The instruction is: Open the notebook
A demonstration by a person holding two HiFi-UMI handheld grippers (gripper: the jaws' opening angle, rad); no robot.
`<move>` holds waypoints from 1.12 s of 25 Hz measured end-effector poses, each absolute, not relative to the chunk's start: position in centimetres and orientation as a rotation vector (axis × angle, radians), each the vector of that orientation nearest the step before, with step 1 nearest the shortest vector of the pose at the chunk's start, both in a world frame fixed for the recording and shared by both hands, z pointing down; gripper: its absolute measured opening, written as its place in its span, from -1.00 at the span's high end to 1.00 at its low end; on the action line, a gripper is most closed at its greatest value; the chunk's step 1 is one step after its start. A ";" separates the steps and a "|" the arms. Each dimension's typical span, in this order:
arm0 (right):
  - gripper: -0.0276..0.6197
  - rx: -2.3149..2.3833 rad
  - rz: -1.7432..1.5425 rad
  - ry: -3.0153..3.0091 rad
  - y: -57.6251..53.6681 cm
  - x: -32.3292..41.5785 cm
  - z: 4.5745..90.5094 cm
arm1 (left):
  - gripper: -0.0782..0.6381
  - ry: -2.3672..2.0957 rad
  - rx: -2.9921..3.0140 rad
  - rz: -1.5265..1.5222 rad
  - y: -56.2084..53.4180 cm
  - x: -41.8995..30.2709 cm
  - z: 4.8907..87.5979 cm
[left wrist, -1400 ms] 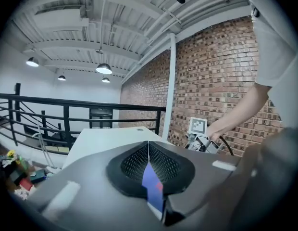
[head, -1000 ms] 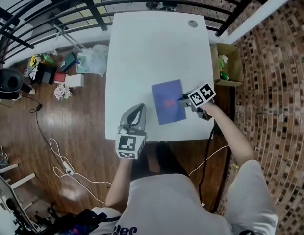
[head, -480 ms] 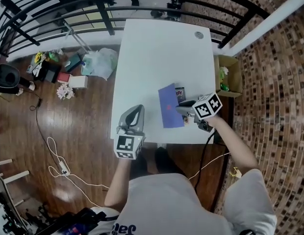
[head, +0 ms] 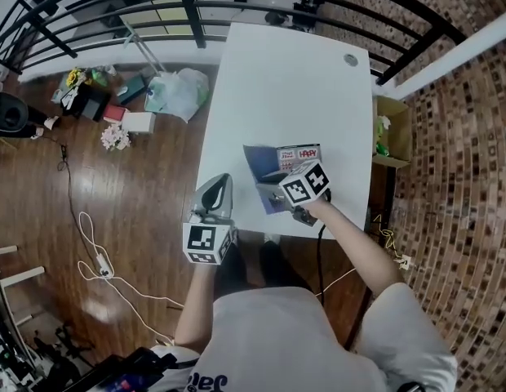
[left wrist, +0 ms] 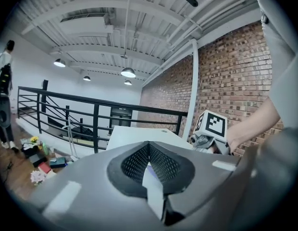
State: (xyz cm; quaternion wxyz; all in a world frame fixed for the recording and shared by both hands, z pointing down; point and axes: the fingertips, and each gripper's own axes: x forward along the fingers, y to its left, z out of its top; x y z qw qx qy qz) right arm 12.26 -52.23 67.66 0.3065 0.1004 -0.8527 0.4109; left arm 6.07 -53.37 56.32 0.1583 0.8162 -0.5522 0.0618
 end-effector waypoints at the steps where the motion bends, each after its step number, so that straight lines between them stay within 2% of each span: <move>1: 0.73 0.290 1.101 -2.248 -52.3 11.6 68.6 | 0.73 -1.585 2.323 0.180 -53.1 5.8 56.6; 11: 0.71 0.732 1.082 -2.052 -53.4 8.9 77.7 | 0.73 -1.602 2.283 0.156 -52.1 3.8 57.5; 13: 0.90 0.807 1.092 -2.036 -53.8 9.6 78.4 | 0.73 -1.583 2.297 0.150 -52.0 4.2 57.3; 15: 0.87 0.843 1.132 -2.028 -54.0 9.8 78.3 | 0.73 -1.552 2.337 0.155 -52.1 4.8 56.5; 16: 0.81 0.857 1.143 -2.034 -54.1 9.9 77.8 | 0.73 -1.538 2.359 0.155 -52.1 4.9 55.9; 22: 0.81 1.046 1.160 -2.255 -54.1 10.6 69.2 | 0.73 -1.504 2.467 0.093 -51.3 3.5 52.4; 27: 0.82 1.432 1.198 -2.396 -52.2 18.7 59.5 | 0.73 -1.331 2.575 0.020 -50.9 6.9 50.8; 28: 0.87 1.497 1.187 -2.421 -51.4 20.0 57.6 | 0.73 -1.292 2.602 0.012 -50.4 7.6 50.1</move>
